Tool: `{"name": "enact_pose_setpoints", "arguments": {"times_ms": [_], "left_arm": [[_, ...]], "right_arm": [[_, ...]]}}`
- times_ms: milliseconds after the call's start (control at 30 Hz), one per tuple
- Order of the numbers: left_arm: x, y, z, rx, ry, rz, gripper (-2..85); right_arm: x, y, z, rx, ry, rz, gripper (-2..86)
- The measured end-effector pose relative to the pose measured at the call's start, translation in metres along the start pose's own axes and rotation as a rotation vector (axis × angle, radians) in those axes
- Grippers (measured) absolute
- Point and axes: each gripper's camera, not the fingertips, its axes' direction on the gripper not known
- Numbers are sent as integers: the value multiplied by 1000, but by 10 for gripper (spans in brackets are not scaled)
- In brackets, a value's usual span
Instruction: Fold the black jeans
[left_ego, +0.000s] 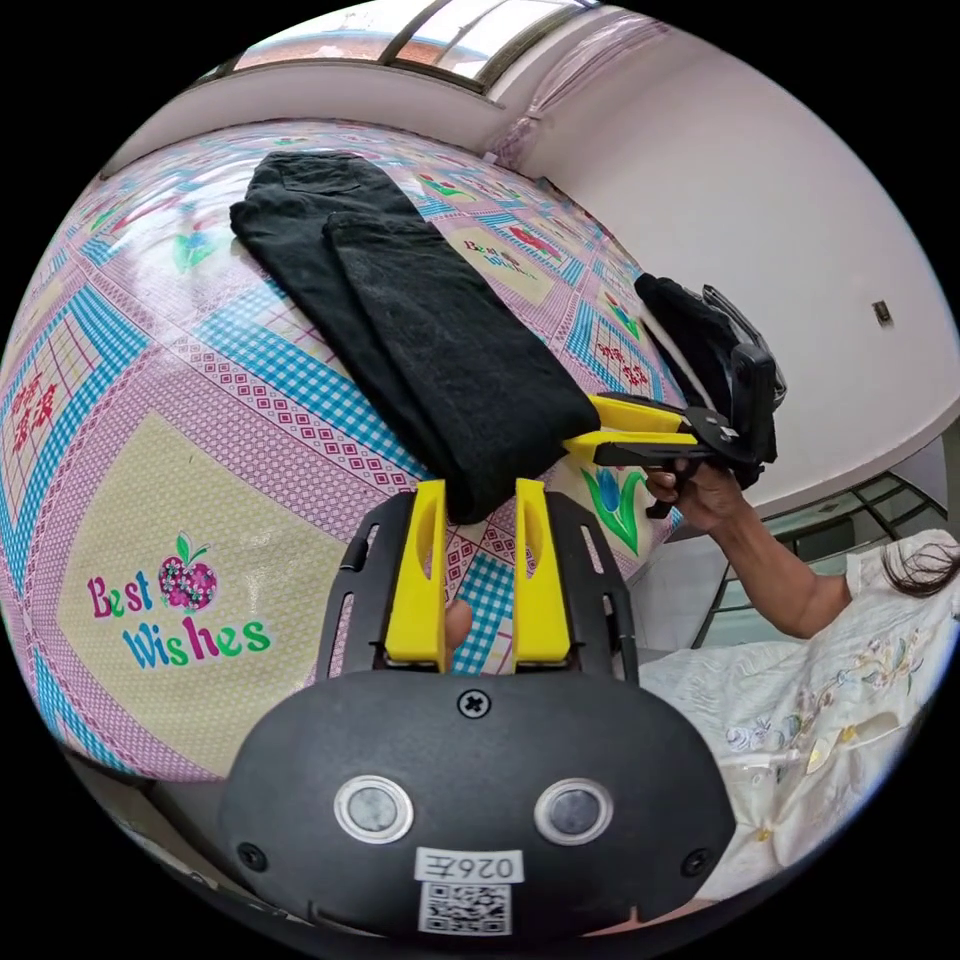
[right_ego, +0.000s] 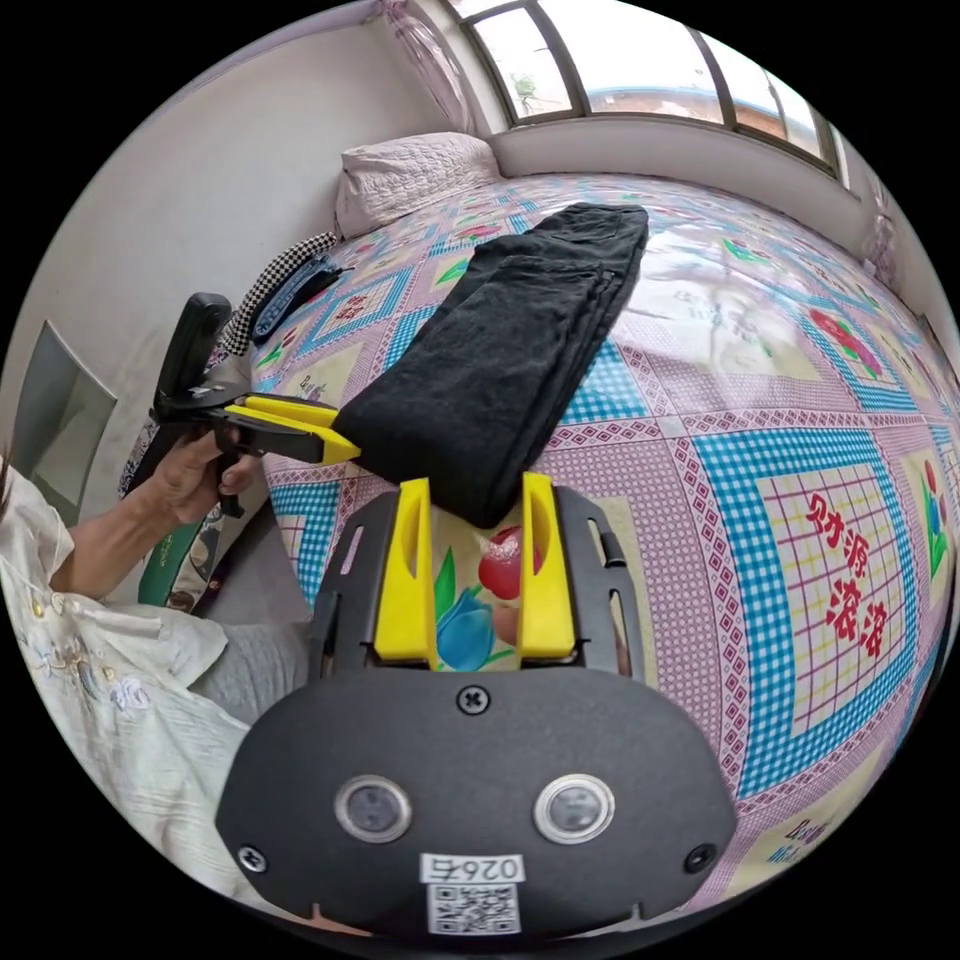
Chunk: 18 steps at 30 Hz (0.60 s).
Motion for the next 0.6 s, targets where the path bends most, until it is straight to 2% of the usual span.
{"name": "enact_pose_setpoints", "arguments": {"times_ms": [300,600], "left_arm": [[-16,-1,-15,-34,106,-9,60],[23,87,-41,-125,253,41,59]], "right_arm": [[32,-4,-28,10,-90,101,25],[30,81,-87,-58,-342,131,19]]}}
